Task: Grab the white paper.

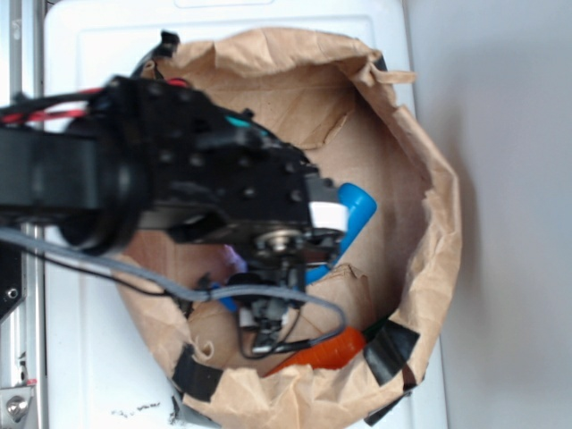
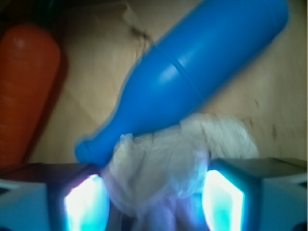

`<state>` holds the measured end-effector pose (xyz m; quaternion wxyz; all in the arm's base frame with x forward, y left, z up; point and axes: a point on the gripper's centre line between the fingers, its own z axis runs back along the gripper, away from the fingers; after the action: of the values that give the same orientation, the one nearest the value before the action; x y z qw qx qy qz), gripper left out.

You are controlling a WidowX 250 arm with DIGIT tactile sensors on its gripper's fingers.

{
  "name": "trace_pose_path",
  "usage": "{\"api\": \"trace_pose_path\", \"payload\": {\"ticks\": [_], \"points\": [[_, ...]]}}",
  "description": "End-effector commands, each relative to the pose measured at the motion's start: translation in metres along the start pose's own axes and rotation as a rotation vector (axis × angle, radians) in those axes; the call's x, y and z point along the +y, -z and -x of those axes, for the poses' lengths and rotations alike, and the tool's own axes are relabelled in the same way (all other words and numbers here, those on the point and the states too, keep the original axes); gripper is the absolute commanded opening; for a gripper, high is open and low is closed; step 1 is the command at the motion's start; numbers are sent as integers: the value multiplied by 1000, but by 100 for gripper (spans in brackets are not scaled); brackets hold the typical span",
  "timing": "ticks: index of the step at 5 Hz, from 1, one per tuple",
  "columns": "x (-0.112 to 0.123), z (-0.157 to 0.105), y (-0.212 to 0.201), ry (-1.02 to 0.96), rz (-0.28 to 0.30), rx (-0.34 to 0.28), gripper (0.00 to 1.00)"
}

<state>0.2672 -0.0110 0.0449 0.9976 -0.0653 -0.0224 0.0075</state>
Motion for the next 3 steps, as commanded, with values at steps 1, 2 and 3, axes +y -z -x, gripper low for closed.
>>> {"api": "trace_pose_path", "payload": {"ticks": [1,2,3], "points": [[6,-8,-9,0,14,-63,0],[6,-4,-19,-6,25,-73,0],[8,-7,-50,-21,57,-86,0]]}}
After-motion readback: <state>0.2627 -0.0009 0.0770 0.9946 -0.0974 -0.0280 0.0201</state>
